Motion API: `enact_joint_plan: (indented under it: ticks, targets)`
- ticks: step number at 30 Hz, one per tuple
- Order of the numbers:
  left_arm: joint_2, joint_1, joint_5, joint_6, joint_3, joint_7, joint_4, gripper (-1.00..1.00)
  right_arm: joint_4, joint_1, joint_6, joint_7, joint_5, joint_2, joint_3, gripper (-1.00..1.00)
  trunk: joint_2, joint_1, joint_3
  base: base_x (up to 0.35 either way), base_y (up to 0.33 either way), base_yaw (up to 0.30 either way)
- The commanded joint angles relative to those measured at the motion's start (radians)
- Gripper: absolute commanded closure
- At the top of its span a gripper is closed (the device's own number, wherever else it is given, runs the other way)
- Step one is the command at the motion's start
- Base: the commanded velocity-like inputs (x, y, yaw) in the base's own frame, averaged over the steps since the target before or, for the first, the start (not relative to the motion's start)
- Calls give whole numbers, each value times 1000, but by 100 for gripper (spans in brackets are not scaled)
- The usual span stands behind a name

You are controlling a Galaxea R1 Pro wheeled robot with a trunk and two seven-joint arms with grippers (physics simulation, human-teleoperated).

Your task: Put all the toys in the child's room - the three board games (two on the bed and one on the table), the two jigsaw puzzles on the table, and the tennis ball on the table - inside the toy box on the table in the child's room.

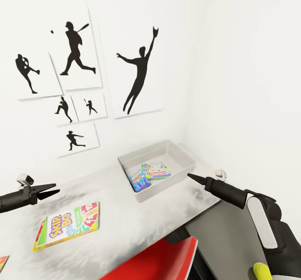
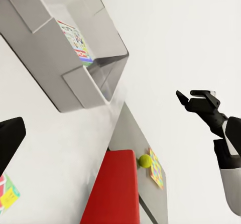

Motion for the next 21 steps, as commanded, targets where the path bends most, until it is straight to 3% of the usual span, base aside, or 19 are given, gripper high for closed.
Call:
enact_joint_plan:
  ticks: [1, 21]
  targets:
    - [1, -2, 5, 11, -7, -4, 1, -100, 0, -1, 6, 4, 2, 0, -1, -100, -2, 1, 0, 0, 0, 68]
    - [-1, -2, 5, 10, -7, -4, 1, -100, 0, -1, 6, 4, 5, 0, -1, -100, -2, 1, 32, 0, 0, 79]
